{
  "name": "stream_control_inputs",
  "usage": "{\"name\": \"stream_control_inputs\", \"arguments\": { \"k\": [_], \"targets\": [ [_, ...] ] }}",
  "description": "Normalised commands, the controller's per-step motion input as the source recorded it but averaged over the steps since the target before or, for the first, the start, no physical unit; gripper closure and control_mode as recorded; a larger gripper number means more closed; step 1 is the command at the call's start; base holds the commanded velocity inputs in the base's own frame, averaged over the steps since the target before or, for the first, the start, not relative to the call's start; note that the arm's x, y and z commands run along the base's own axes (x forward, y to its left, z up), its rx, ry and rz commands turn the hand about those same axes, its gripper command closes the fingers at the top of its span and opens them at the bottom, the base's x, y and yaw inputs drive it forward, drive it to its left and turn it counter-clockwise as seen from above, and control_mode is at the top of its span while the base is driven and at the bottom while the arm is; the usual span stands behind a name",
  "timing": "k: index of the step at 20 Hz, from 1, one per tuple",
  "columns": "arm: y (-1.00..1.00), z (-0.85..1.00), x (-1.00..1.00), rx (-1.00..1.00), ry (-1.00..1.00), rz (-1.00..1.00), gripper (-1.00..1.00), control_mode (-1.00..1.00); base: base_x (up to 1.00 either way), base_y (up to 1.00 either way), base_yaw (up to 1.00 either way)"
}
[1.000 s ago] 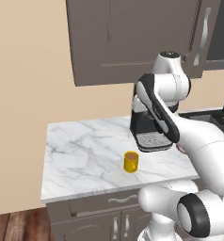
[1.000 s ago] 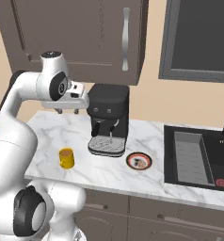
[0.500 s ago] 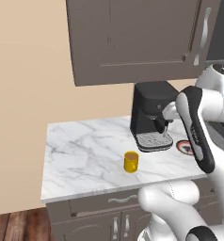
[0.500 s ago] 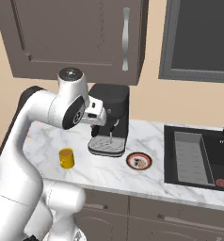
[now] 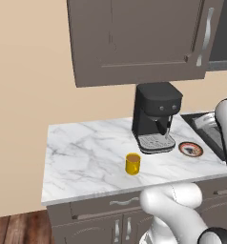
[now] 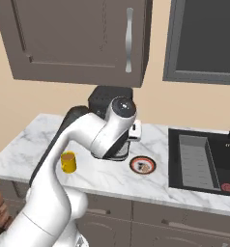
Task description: Take a sugar cube from the saucer and place it inside the coffee. Then, grab milk from the fridge and place it next to the coffee on the counter to sweeten the coffee.
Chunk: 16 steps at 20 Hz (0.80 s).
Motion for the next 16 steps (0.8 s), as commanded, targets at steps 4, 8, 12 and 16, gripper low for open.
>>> {"name": "stream_control_inputs", "arguments": {
  "k": [4, 8, 12, 16],
  "targets": [
    [-0.99, -0.18, 0.00, 0.01, -0.03, 0.40, -1.00, -1.00, 0.00, 0.00, 0.00],
    [-0.85, -0.29, 0.00, 0.00, -0.01, 0.43, -1.00, -1.00, 0.00, 0.00, 0.00],
    [-0.67, -0.47, 0.00, 0.00, -0.02, 0.40, -1.00, -1.00, 0.00, 0.00, 0.00],
    [-0.44, -0.49, 0.00, 0.00, -0.07, 0.32, -1.00, -1.00, 0.00, 0.00, 0.00]
  ]
}}
